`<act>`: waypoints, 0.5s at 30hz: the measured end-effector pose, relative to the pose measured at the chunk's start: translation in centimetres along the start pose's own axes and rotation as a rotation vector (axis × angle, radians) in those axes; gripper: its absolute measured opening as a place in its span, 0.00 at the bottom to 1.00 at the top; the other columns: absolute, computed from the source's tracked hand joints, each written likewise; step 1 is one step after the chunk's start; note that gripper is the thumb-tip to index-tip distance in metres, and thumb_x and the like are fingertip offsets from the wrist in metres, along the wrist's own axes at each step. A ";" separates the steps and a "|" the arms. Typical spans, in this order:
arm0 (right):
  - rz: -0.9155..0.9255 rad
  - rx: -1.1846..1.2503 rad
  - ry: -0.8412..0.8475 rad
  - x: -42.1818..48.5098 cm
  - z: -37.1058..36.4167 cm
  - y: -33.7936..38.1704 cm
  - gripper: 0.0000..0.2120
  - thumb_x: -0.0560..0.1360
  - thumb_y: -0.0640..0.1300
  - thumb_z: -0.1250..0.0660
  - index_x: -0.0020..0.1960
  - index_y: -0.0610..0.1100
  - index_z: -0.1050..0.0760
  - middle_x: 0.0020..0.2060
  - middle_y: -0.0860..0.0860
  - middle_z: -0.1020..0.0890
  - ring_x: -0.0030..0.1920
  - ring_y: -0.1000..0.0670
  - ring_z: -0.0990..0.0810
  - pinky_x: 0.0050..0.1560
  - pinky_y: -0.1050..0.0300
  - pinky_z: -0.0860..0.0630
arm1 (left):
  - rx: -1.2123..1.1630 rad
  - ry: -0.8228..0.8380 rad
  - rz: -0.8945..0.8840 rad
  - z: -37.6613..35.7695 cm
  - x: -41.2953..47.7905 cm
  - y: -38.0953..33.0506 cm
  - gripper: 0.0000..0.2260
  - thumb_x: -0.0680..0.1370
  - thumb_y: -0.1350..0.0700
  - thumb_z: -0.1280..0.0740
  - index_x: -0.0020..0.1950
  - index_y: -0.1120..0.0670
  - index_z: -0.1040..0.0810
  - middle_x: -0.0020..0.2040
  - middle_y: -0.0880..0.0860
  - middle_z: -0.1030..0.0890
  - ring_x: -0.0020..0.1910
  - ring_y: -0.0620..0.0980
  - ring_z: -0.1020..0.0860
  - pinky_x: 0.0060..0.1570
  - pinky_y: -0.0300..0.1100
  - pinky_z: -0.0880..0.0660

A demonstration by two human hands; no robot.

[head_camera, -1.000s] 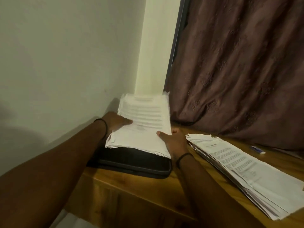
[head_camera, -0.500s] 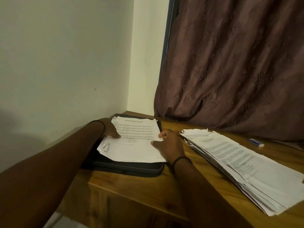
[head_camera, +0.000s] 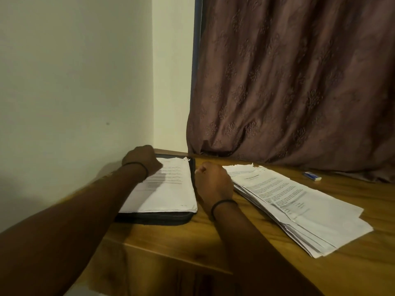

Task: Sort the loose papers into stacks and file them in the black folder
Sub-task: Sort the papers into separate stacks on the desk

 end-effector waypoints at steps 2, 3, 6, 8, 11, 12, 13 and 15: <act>-0.034 -0.006 -0.019 0.7 1.8 -1.4 0.12 0.79 0.46 0.40 0.46 0.44 0.20 0.46 0.46 0.17 0.47 0.46 0.19 0.45 0.57 0.26 | -0.170 0.078 -0.008 -1.8 0.1 -2.6 0.13 0.76 0.48 0.31 0.44 0.57 0.27 0.44 0.58 0.18 0.36 0.53 0.23 0.36 0.42 0.28; -0.038 -0.028 -0.023 1.1 2.7 -2.3 0.10 0.78 0.46 0.39 0.46 0.45 0.20 0.45 0.47 0.17 0.46 0.46 0.19 0.45 0.56 0.26 | -0.307 0.147 0.004 -2.9 -0.1 -4.0 0.13 0.77 0.49 0.31 0.43 0.59 0.26 0.39 0.58 0.18 0.31 0.52 0.22 0.32 0.41 0.25; -0.048 -0.154 -0.024 2.5 5.5 -5.7 0.09 0.77 0.47 0.38 0.45 0.46 0.20 0.43 0.48 0.17 0.44 0.47 0.20 0.41 0.57 0.28 | -0.578 0.384 0.055 -6.2 -1.2 -8.6 0.12 0.78 0.52 0.32 0.45 0.61 0.24 0.38 0.60 0.18 0.31 0.54 0.19 0.33 0.45 0.20; -0.059 -0.209 -0.006 3.2 7.1 -8.0 0.11 0.77 0.49 0.37 0.43 0.46 0.20 0.41 0.48 0.18 0.44 0.46 0.20 0.40 0.57 0.31 | -0.666 0.536 0.118 -8.2 -1.9 -11.2 0.14 0.79 0.49 0.33 0.49 0.62 0.24 0.45 0.63 0.18 0.34 0.56 0.19 0.33 0.46 0.19; -0.032 -0.242 0.073 2.9 7.7 -11.4 0.14 0.77 0.55 0.35 0.39 0.47 0.23 0.39 0.49 0.19 0.44 0.48 0.21 0.41 0.58 0.32 | -0.887 0.883 0.253 -10.9 -2.7 -14.6 0.28 0.81 0.42 0.40 0.68 0.65 0.32 0.61 0.67 0.23 0.48 0.61 0.19 0.45 0.51 0.22; -0.042 -0.237 0.104 2.6 7.6 -12.7 0.14 0.77 0.57 0.36 0.39 0.49 0.24 0.38 0.51 0.20 0.43 0.49 0.22 0.41 0.58 0.32 | -0.946 0.985 0.288 -11.6 -2.8 -15.7 0.31 0.81 0.40 0.42 0.71 0.65 0.36 0.64 0.68 0.25 0.56 0.63 0.21 0.52 0.53 0.24; -0.059 -0.230 0.136 2.2 7.3 -14.0 0.14 0.77 0.58 0.36 0.39 0.50 0.26 0.38 0.52 0.21 0.42 0.51 0.23 0.41 0.58 0.32 | -0.995 1.044 0.319 -12.2 -2.7 -16.5 0.32 0.81 0.39 0.43 0.72 0.65 0.36 0.65 0.69 0.26 0.62 0.64 0.24 0.57 0.54 0.26; -0.087 -0.212 0.189 1.6 6.7 -16.0 0.16 0.77 0.59 0.36 0.37 0.49 0.26 0.35 0.55 0.23 0.40 0.53 0.24 0.39 0.59 0.32 | -1.076 1.085 0.350 -13.2 -1.9 -17.9 0.32 0.80 0.39 0.43 0.68 0.66 0.33 0.65 0.69 0.26 0.66 0.64 0.26 0.63 0.55 0.29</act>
Point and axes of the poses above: each hand's wrist, its own x-axis towards the middle knuckle, its own z-axis out of the back of the hand, y = z × x, the point moved 5 cm from there along x, towards the middle knuckle
